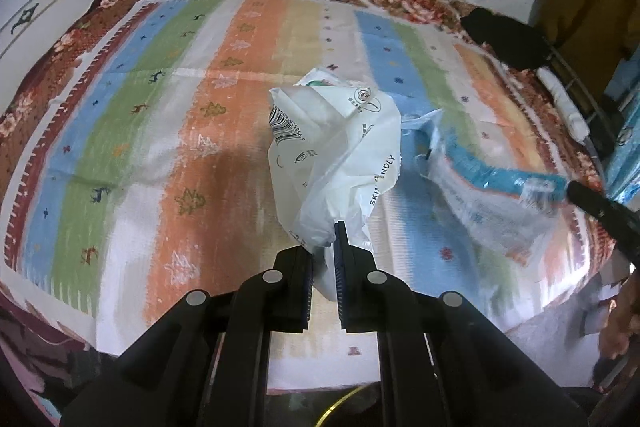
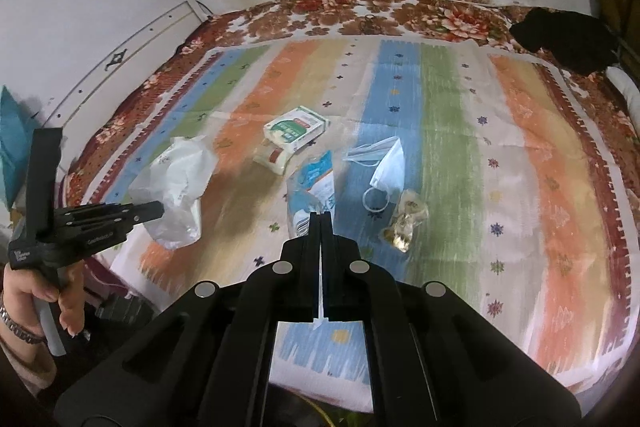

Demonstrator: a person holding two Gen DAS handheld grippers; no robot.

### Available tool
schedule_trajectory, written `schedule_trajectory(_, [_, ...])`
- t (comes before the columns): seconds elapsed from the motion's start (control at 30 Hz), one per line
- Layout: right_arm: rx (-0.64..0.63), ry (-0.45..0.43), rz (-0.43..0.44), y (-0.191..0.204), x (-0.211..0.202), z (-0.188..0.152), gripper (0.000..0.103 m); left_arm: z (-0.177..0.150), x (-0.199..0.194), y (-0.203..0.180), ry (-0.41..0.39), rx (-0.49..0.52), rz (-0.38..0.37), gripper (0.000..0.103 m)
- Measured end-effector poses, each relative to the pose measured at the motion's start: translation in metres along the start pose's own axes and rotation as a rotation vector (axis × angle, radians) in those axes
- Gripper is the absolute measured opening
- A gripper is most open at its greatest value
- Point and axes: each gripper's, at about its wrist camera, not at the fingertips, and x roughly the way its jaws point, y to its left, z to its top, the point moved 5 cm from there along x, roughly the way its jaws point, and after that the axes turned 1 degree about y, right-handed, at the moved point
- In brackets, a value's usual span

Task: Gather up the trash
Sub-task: 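Lift the white bag and clear packet and carry both over the bin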

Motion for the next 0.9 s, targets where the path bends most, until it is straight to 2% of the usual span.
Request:
schedule_trajectory(0.37, [0.004, -0.044, -0.022, 0.011, -0.037, -0.022, 0.0, -0.027, -0.037, -0.025, -0.038, 0.013, -0.093, 0.009])
schedule_trajectory(0.7, [0.009, -0.081, -0.006, 0.016, -0.07, -0.048, 0.0, -0.056, -0.062, -0.045, -0.056, 0.038, -0.158, 0.009])
schedule_trajectory(0.9, [0.022, -0.106, 0.004, 0.019, -0.089, -0.067, 0.0, -0.074, -0.071, -0.052, -0.071, 0.069, -0.166, 0.009])
